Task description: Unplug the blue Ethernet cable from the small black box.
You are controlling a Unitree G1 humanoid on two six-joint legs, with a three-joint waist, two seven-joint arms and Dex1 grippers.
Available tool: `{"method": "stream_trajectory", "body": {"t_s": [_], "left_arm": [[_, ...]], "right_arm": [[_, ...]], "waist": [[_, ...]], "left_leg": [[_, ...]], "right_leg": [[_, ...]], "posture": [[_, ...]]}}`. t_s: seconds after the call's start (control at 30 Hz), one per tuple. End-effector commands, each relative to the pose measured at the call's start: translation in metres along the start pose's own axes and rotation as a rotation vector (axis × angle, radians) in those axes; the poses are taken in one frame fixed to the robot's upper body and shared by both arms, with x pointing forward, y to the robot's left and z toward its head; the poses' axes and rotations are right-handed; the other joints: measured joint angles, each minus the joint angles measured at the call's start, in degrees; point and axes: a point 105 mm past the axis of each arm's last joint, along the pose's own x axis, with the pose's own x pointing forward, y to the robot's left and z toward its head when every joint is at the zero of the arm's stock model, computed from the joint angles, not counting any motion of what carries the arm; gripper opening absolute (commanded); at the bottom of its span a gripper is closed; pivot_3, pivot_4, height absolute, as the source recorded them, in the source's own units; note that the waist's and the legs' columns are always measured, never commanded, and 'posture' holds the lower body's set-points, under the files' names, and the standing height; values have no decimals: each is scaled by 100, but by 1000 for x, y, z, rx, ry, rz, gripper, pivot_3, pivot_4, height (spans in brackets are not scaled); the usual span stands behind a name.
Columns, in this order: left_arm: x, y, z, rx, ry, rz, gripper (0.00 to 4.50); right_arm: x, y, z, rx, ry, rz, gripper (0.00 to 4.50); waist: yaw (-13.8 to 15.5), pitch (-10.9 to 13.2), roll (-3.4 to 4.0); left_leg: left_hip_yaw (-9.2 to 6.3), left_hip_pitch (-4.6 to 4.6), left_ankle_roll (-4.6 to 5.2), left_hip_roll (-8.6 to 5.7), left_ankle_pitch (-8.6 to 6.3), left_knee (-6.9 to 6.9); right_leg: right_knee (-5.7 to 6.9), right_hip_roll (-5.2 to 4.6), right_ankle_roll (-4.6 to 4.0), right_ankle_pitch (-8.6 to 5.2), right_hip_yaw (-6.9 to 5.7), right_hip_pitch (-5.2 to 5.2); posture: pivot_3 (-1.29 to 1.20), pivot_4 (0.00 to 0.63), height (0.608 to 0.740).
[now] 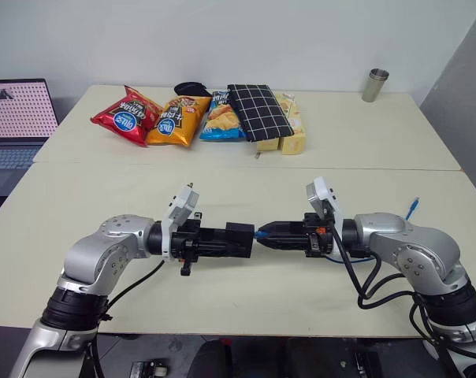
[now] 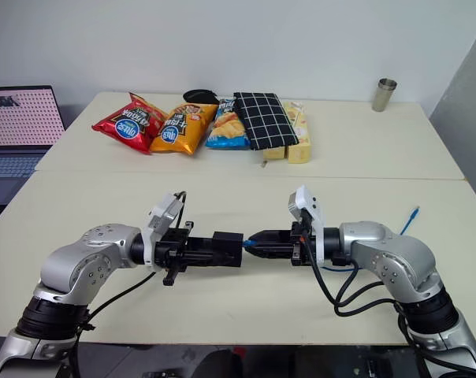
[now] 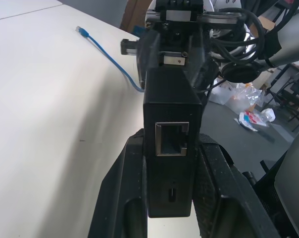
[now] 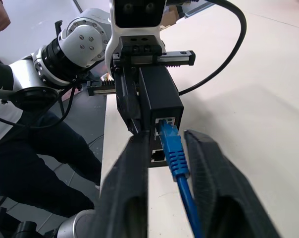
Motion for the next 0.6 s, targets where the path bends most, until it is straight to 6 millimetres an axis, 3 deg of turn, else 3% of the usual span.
{"method": "stream_trajectory", "body": {"t_s": [0.03,0.1,0.43,0.5,0.6], "left_arm": [[0,-3,6,42,-9,-5,787],[1,-3,6,43,-10,-7,787],[1,-4,1,43,-1,-11,787],[1,-3,0,42,0,-9,787],[2,-3,0,41,-3,-8,787]], "right_arm": [[2,6,7,-54,1,32,195],[2,6,6,-60,8,38,12],[-1,7,6,-38,17,55,24],[-4,8,5,-28,19,66,731],[-7,10,4,3,13,67,1333]], "waist": [[0,0,0],[0,0,0],[0,0,0],[1,0,0],[2,0,0]], "left_leg": [[0,0,0,0,0,0],[0,0,0,0,0,0],[0,0,0,0,0,0],[0,0,0,0,0,0],[0,0,0,0,0,-1]], "right_leg": [[0,0,0,0,0,0],[0,0,0,0,0,0],[0,0,0,0,0,0],[0,0,0,0,0,0],[0,0,0,0,1,0]], "posture": [[0,150,740],[0,150,740],[0,150,740],[0,150,740],[0,150,740]]}}
